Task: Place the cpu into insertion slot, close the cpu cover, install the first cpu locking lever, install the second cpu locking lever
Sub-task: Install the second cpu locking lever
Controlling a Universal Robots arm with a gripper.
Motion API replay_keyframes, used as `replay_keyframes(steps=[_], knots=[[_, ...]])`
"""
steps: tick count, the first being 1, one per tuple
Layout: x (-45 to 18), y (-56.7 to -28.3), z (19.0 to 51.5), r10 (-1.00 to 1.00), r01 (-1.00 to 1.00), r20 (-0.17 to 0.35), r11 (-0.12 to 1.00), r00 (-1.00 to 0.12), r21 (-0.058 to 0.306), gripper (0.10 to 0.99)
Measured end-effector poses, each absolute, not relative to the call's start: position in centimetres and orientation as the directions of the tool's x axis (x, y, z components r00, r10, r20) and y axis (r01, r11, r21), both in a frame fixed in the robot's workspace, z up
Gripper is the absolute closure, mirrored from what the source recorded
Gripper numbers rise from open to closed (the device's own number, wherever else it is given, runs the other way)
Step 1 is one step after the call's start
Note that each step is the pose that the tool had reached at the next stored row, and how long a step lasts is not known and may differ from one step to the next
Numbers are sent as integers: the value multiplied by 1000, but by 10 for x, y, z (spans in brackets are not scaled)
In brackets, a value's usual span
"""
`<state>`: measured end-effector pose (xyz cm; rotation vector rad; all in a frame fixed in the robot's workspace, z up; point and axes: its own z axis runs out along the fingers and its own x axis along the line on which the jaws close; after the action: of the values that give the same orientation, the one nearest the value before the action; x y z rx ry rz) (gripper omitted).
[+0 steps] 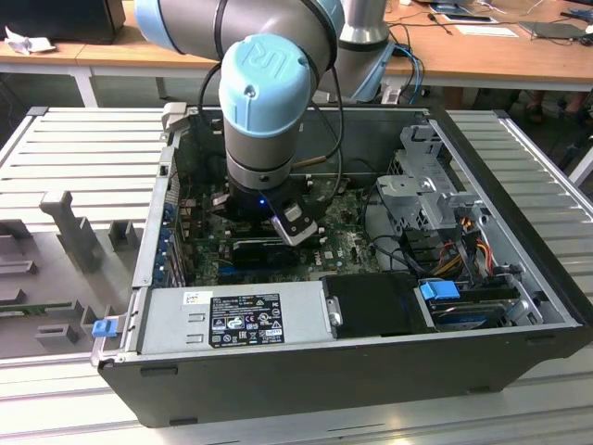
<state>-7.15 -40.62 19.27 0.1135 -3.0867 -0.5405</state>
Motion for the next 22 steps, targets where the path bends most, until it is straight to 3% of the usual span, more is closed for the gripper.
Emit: replay_keyframes(steps=[22], knots=[[-74, -406, 218, -72, -70, -8, 934, -997, 350, 980]])
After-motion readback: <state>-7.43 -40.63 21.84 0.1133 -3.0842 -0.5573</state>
